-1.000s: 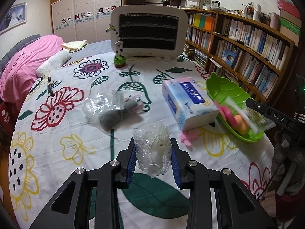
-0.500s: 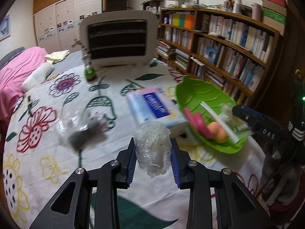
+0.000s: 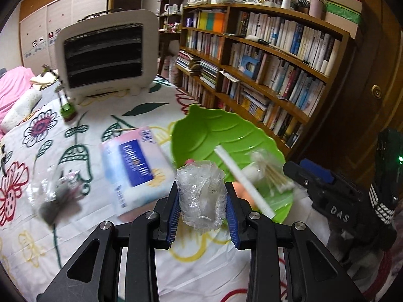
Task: Organize soft objects
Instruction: 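Lower the cotton ball into the green tray and open the left gripper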
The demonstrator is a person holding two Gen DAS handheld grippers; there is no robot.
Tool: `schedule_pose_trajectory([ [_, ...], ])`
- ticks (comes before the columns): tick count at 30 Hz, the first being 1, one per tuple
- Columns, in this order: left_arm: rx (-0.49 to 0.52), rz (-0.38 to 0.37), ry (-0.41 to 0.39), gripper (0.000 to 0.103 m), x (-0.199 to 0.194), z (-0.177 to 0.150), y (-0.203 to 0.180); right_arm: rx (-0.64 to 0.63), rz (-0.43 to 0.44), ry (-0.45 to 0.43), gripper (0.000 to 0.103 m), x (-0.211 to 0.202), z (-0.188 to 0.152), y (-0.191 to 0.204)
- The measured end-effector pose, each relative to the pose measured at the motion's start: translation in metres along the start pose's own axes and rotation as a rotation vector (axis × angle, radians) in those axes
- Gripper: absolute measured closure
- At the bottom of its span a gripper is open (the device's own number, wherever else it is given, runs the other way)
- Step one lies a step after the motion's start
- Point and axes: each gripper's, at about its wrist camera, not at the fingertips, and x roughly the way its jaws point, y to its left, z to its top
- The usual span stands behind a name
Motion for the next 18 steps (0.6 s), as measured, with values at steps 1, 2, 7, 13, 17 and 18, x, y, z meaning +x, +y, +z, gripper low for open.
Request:
schedule_pose_trajectory([
  [1,0.000,-0.008,0.006,0.069,0.004,0.002,-0.002,0.002,0.000,0.000,0.047,0.000,-0.001,-0.001],
  [2,-0.002,-0.018,0.013,0.069,0.008,0.003,-0.004,0.007,-0.001,-0.001,0.047,-0.001,-0.001,-0.003],
  [7,-0.009,-0.063,0.036,0.069,0.023,0.011,-0.015,0.030,0.002,0.002,0.046,-0.002,-0.003,-0.011],
  [13,-0.023,-0.083,0.024,0.056,0.034,0.018,-0.021,0.039,0.003,-0.005,0.046,-0.005,-0.003,-0.015],
  [17,-0.045,-0.082,0.029,0.041,0.038,0.017,-0.017,0.044,0.005,-0.006,0.046,-0.006,-0.002,-0.017],
  [18,-0.053,-0.081,0.029,0.040,0.039,0.017,-0.015,0.046,0.006,-0.005,0.046,-0.006,-0.003,-0.018],
])
